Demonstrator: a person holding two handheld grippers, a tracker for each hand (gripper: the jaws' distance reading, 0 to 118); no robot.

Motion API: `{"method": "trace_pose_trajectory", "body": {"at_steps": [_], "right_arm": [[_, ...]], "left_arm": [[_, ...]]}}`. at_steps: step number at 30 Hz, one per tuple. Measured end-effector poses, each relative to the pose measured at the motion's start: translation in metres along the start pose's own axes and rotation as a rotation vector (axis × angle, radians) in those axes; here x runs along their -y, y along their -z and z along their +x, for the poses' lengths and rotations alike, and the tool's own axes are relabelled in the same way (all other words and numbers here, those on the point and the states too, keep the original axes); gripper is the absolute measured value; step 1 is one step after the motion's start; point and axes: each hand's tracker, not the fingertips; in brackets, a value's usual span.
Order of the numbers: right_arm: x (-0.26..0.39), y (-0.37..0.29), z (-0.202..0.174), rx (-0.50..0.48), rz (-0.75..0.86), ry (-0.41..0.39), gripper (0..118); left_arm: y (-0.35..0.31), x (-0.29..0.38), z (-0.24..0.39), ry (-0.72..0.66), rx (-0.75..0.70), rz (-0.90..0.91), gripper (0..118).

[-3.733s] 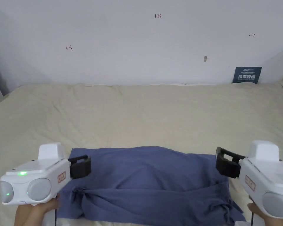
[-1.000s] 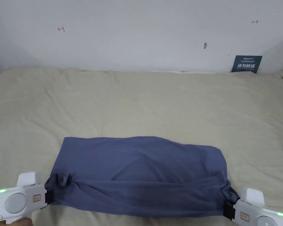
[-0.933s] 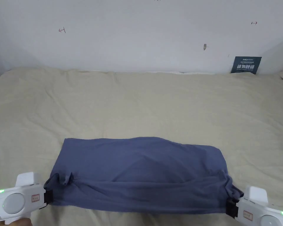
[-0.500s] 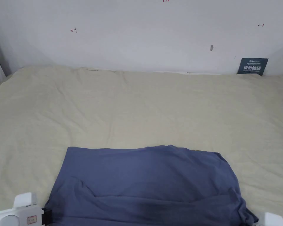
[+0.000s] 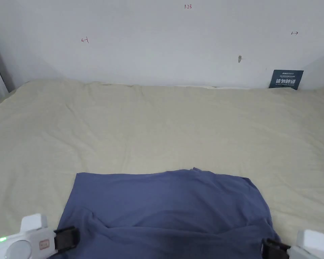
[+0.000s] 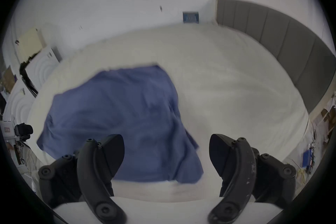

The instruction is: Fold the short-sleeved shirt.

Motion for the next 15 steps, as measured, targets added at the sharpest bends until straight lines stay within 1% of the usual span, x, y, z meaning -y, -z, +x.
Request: {"method": "trace_pose_trajectory", "body": {"at_steps": [3, 5, 9, 12, 13, 14, 15], "right_arm": [[-0.033, -0.034, -0.011, -0.049, 0.129, -0.02, 98], [-0.051, -0.058, -0.021, -0.067, 0.23, -0.052, 98], [-0.075, -0.095, -0.046, -0.073, 0.391, -0.112, 99], [-0.082, -0.112, -0.063, -0.049, 0.499, -0.145, 99], [-0.083, -0.116, -0.068, -0.04, 0.533, -0.157, 99], [-0.083, -0.119, -0.073, -0.028, 0.568, -0.173, 97], [-0.082, -0.122, -0.077, -0.023, 0.593, -0.183, 91]], "left_arm": [[-0.039, -0.023, 0.023, 0.025, 0.044, 0.125, 106], [-0.064, -0.036, 0.04, 0.062, 0.077, 0.232, 106], [-0.101, -0.051, 0.071, 0.124, 0.092, 0.405, 106], [-0.121, -0.05, 0.09, 0.161, 0.124, 0.55, 106], [-0.126, -0.048, 0.096, 0.175, 0.121, 0.594, 105], [-0.13, -0.046, 0.102, 0.196, 0.117, 0.628, 101], [-0.134, -0.044, 0.107, 0.209, 0.112, 0.651, 92]]}}
